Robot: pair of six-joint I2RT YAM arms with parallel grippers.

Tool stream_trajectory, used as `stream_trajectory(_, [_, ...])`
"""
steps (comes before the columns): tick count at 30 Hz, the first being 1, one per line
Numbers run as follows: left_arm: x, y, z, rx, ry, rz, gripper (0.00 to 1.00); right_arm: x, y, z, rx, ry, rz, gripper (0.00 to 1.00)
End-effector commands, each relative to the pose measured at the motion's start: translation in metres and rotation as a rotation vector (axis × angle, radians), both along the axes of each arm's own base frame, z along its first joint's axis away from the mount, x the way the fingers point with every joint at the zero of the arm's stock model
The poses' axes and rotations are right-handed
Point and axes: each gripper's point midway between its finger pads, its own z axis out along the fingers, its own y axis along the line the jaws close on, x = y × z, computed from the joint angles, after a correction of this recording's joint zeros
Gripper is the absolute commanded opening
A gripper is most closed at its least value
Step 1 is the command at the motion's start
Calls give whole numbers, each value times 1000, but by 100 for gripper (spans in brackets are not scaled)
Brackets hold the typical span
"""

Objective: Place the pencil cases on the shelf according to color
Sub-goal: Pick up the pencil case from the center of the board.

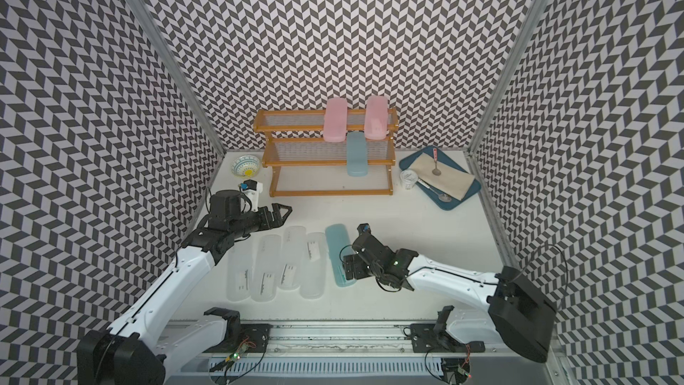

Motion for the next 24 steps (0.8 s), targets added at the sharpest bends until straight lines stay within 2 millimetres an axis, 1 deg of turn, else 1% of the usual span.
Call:
stream_trajectory(1, [5,9,-14,65,18,13,100,7,24,4,34,-23,-16,94])
stream_trajectory(5, [5,12,-18,60,37,23,100,10,40,-5,-24,-26,10,94])
stream_trajectory(8, [5,15,-15,51,18,39,100,12,50,-15,-71,-20,27,95])
stream_trajectory(10, [5,17,-10,55,2,49,100,14,52,-25,-108,-11,24,95])
stream_trajectory(12, [6,21,-7,64,-11,65,99,17,47,-34,-157,-1,-12,96])
stream_trajectory(15, [5,25,-2,66,-32,81,100,22,33,-46,-233,2,-80,97])
stream_trajectory(18, [5,25,1,58,-43,81,100,22,24,-53,-238,16,-106,97])
stream_trajectory(21, [5,24,1,52,-40,75,99,20,15,-54,-219,27,-125,97])
stream_trajectory(24, [5,24,0,50,-38,75,100,19,7,-47,-194,14,-135,97])
